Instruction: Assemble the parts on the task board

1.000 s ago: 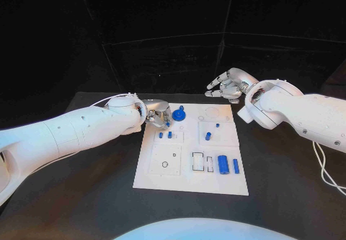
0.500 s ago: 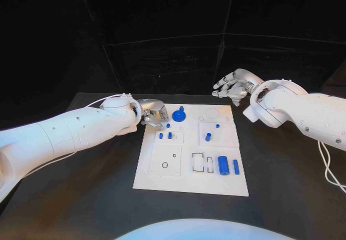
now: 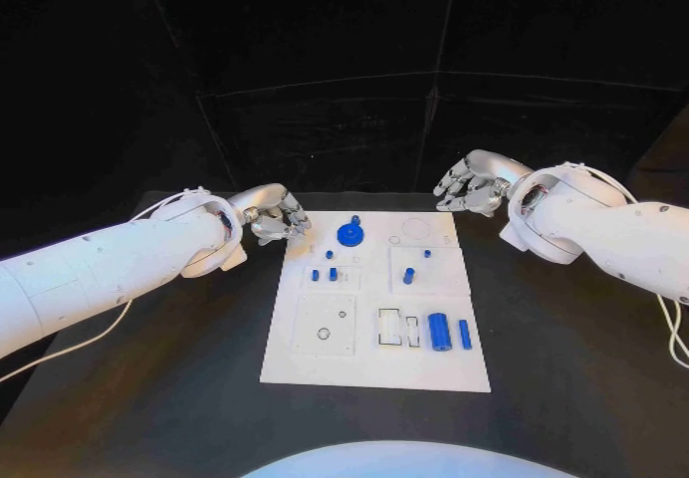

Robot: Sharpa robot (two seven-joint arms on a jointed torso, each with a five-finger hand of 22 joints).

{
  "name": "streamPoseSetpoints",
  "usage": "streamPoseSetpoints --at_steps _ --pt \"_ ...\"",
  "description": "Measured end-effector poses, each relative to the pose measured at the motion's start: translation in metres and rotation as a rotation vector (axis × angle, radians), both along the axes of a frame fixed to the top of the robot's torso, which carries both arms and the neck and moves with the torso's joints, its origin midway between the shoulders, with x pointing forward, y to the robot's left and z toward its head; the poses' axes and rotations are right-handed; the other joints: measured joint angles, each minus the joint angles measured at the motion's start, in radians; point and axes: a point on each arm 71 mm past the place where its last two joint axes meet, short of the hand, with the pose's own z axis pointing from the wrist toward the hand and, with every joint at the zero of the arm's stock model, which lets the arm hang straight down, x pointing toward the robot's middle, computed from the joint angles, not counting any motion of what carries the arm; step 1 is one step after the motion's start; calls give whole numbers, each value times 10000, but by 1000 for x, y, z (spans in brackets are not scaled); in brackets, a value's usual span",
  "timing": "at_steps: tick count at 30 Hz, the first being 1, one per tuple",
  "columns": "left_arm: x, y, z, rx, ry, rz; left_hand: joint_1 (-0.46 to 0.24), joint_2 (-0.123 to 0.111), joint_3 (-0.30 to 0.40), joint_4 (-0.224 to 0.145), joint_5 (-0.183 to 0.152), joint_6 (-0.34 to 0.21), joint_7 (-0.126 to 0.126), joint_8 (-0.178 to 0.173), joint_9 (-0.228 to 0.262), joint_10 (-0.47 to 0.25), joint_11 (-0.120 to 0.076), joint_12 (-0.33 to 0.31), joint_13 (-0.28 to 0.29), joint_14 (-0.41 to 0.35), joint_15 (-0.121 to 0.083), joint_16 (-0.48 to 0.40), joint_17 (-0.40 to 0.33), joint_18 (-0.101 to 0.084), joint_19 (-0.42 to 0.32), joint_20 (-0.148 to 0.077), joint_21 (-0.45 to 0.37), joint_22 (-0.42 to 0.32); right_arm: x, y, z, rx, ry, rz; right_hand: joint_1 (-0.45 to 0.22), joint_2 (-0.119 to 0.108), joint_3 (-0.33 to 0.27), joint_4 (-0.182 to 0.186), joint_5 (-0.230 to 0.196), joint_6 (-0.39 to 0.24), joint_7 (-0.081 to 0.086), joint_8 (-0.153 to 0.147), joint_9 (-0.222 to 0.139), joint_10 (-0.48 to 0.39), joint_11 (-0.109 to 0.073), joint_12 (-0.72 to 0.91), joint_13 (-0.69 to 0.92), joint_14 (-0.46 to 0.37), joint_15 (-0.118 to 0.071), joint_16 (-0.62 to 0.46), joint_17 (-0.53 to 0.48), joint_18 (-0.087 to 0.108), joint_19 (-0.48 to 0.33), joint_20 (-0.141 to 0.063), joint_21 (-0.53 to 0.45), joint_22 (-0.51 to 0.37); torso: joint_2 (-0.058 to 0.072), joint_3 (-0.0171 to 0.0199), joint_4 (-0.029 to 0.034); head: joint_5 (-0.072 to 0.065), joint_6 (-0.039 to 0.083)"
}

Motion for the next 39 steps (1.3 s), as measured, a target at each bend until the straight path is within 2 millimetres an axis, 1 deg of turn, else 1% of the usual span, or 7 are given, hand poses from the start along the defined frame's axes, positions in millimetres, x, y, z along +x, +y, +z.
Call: streamPoseSetpoints --at_steps 3,4,5,9,14,24,39 --pt "-5 -1 8 -2170 326 130 -93 93 37 37 0 37 -37 0 -35 14 -13 1 -73 -357 -48 -629 -1244 171 -494 -1 -1073 -1058 -7 2 -6 -761 -263 434 41 -41 105 38 -115 158 -20 -113 -7 16 16 -220 -261 0 0 50 27 0 35 35 0 35 5 -3 -1 -88 66" --pt "-7 -2 11 -2857 426 154 -121 121 48 60 0 74 1 0 -49 14 -14 0 -91 -505 -45 -837 -1644 304 -647 3 -1410 -1378 -9 4 -9 -987 -315 565 81 -81 106 40 -142 169 -31 -115 -7 16 16 -275 -324 0 0 60 27 -1 35 36 0 35 6 -3 -5 -107 84" --pt "-8 -3 13 -3475 502 172 -127 127 28 102 0 129 -25 42 -57 34 -34 0 -103 -633 -48 -1005 -1955 307 -774 -3 -1685 -1635 -12 5 -13 -1192 -354 686 78 -78 127 61 -197 227 -21 -158 -7 16 16 -341 -398 0 0 60 27 0 35 35 0 35 5 -5 -6 -126 99" --pt "-12 -5 22 -5945 750 330 -182 182 -35 165 0 248 -72 67 -70 180 -61 0 -137 -944 -78 -1460 -2766 305 -910 -7 -2033 -1906 -20 11 -27 -2041 -498 1169 74 -193 218 98 -234 229 -19 -316 -31 10 21 -545 -631 -1 0 119 61 0 35 35 70 81 6 -11 -8 -190 152" --pt "-16 -6 28 -7885 963 571 -409 119 -175 305 0 249 -71 67 -101 190 -51 -14 -174 -1236 -60 -1883 -3493 305 -1020 -2 -2264 -2055 -27 20 -40 -2741 -645 1655 64 -279 301 128 -340 156 54 -579 -43 -113 143 -811 -974 27 28 206 117 0 70 70 116 146 15 -9 -10 -222 209" --pt "-20 -8 30 -9431 1251 813 -460 89 -271 340 0 249 -71 67 -113 190 -51 -87 -184 -1345 -49 -2080 -3846 303 -1084 -8 -2378 -2154 -31 37 -53 -3450 -715 2212 155 -370 572 98 -377 156 54 -810 -42 -149 179 -1007 -1351 -4 76 332 182 0 104 105 160 202 29 -1 -1 -154 217" --pt "-20 -7 29 -9808 1371 956 -460 89 -271 340 0 249 -71 67 -122 190 -50 -87 -183 -1432 -33 -2132 -4001 300 -1117 25 -2454 -2202 -30 40 -66 -4002 -352 2322 194 -409 1094 74 -688 281 106 -979 -31 -149 178 -1156 -1792 -4 75 388 162 0 65 143 160 210 27 9 -14 -88 144"
